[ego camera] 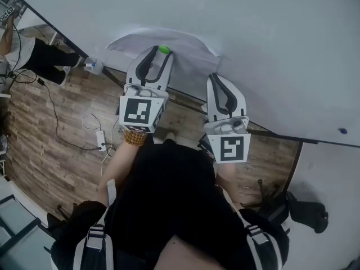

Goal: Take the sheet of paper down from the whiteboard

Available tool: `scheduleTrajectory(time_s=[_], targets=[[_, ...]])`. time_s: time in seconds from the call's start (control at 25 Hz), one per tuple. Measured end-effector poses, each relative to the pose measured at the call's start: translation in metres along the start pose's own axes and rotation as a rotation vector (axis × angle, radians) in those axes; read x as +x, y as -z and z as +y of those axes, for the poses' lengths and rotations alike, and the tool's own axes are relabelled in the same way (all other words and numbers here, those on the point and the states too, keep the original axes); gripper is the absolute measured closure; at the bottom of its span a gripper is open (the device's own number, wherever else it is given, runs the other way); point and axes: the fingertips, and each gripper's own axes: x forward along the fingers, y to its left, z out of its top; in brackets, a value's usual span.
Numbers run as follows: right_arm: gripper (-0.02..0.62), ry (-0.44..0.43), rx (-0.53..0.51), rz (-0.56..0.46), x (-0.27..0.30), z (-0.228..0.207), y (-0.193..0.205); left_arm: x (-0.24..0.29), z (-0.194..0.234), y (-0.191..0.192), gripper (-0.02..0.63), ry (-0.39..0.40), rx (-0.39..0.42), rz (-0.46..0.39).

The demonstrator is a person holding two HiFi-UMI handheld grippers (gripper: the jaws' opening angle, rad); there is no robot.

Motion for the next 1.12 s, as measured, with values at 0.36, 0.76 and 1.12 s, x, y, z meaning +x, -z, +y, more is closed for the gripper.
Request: scheduleTrajectory(time_s=[0.36,0.76,1.12], targets=[[0.594,0.008,-0.026,-0.012,0.004,-0.001,-0.006,0.001,0.002,0.0,0.477,0.0,-0.025,-0.007],[0.575,0.022,-0.147,-0.035,0.001,-0.011,-0.021,0.001,-0.001,-0.002,0.479,-0.006,-0.028,-0.005],[0.491,0.037,-0.277,-0.099,0.007,-0.015,-0.049,-0.003,-0.007,-0.005,0.479,0.009,-0.036,-0.014]])
